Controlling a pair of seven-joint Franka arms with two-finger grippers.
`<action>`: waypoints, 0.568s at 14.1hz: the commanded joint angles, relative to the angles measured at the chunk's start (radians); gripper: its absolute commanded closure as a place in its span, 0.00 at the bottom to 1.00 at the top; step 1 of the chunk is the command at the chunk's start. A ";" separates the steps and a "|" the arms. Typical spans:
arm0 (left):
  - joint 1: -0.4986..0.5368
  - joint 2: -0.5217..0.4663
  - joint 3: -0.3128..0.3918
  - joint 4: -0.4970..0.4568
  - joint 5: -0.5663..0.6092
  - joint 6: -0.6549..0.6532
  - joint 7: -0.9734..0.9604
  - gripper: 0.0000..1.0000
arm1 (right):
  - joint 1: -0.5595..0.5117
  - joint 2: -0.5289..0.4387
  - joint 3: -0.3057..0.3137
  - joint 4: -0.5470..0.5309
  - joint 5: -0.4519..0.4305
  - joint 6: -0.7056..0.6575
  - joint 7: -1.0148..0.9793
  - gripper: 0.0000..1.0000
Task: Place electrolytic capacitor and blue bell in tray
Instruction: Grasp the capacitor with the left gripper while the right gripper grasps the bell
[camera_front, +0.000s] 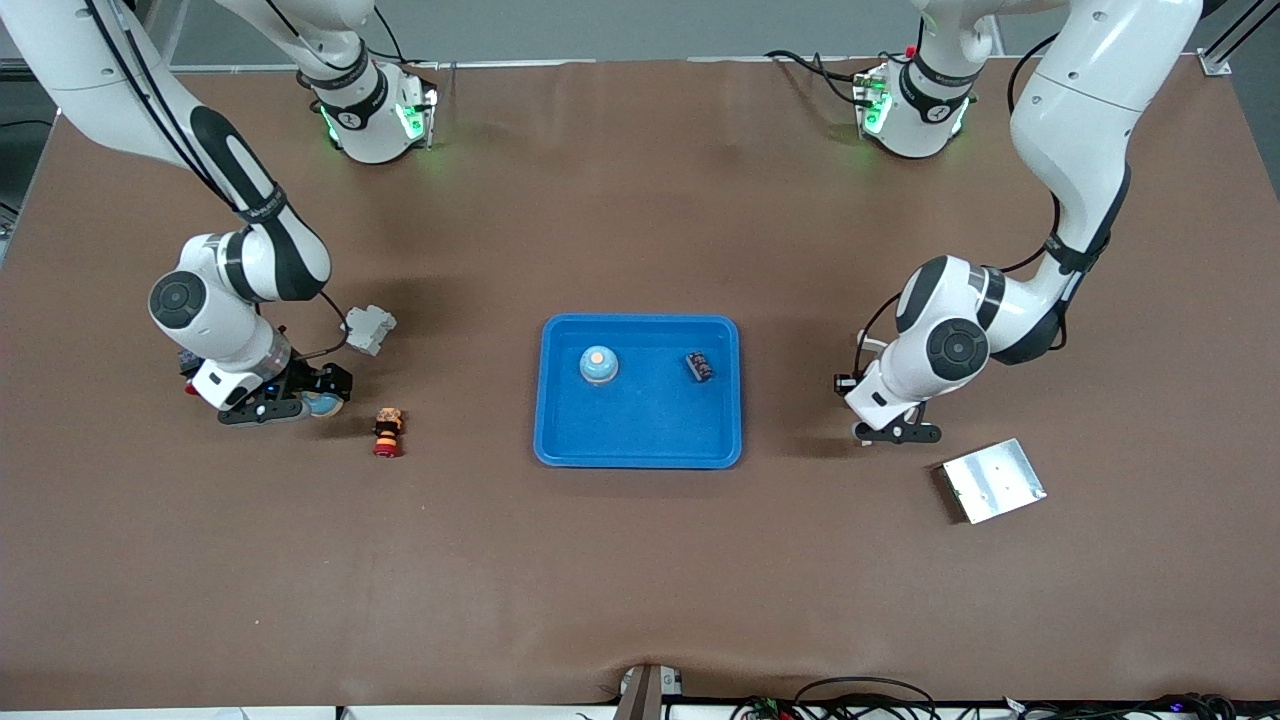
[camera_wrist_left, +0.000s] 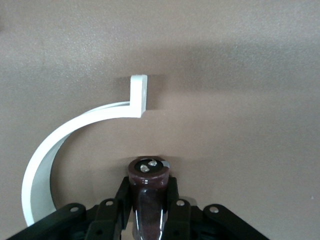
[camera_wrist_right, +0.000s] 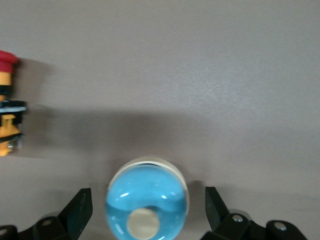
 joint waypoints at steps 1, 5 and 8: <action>0.009 -0.023 -0.006 -0.004 0.019 0.007 -0.009 1.00 | -0.030 0.018 0.017 -0.004 -0.014 0.019 -0.014 0.00; 0.010 -0.055 -0.008 0.007 0.007 0.004 -0.011 1.00 | -0.030 0.026 0.017 -0.002 -0.014 0.019 -0.012 0.00; 0.006 -0.072 -0.010 0.022 0.006 0.001 -0.049 1.00 | -0.028 0.026 0.018 -0.002 -0.014 0.018 -0.008 0.22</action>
